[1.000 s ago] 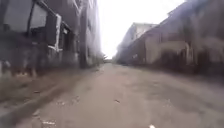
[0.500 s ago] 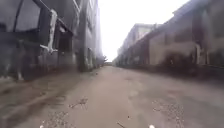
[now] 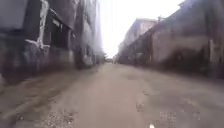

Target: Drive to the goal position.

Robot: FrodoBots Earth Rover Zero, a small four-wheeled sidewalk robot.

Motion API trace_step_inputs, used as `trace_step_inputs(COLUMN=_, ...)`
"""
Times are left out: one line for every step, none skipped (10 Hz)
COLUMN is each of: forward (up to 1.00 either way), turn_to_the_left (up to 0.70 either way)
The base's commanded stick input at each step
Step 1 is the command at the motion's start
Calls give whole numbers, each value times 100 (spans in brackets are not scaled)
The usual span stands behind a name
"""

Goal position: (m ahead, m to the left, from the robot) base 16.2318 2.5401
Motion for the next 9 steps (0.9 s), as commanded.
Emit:
trace_step_inputs(forward=100, turn_to_the_left=0)
trace_step_inputs(forward=100, turn_to_the_left=0)
trace_step_inputs(forward=100, turn_to_the_left=0)
trace_step_inputs(forward=100, turn_to_the_left=0)
trace_step_inputs(forward=100, turn_to_the_left=0)
trace_step_inputs(forward=100, turn_to_the_left=0)
trace_step_inputs(forward=100, turn_to_the_left=0)
trace_step_inputs(forward=100, turn_to_the_left=0)
trace_step_inputs(forward=100, turn_to_the_left=0)
